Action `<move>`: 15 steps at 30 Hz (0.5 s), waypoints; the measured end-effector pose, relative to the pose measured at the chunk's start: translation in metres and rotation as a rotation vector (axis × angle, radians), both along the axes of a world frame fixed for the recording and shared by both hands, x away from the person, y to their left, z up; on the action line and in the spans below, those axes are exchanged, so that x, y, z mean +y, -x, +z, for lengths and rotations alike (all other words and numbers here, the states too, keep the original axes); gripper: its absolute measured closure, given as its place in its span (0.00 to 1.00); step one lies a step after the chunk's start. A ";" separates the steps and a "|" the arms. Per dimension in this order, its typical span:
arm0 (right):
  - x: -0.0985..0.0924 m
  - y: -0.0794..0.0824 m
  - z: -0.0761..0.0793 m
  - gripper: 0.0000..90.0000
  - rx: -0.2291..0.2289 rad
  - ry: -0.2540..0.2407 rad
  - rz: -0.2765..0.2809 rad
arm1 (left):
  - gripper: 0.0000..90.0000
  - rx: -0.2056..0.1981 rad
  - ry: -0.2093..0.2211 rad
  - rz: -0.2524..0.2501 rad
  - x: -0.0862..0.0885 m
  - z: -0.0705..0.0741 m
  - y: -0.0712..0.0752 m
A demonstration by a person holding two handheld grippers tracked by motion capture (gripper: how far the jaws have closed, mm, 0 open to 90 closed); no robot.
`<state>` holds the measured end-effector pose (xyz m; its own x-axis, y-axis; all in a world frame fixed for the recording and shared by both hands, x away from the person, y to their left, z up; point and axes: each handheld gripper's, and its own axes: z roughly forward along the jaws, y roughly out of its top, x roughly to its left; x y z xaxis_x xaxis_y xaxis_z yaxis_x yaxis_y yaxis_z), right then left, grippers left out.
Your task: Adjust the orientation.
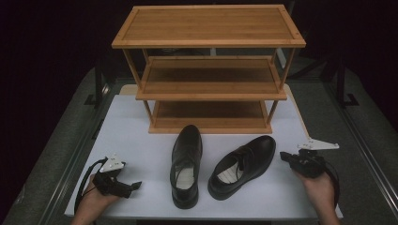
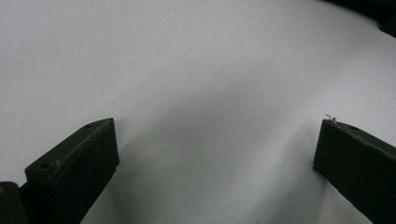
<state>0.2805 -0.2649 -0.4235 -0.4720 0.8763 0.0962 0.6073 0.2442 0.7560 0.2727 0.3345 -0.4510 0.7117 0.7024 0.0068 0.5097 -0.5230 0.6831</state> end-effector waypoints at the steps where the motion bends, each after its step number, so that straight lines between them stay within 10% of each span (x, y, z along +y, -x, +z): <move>1: 0.002 0.005 -0.001 1.00 0.006 -0.009 0.009 | 0.00 0.000 0.000 0.000 0.000 0.000 0.000; 15: 0.030 0.023 -0.021 1.00 0.066 -0.015 0.137 | 0.00 0.001 0.001 0.000 0.000 0.000 0.000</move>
<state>0.2578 -0.2347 -0.4445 -0.5790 0.8025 0.1437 0.6179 0.3170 0.7195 0.2728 0.3345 -0.4510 0.7114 0.7027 0.0058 0.5105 -0.5225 0.6830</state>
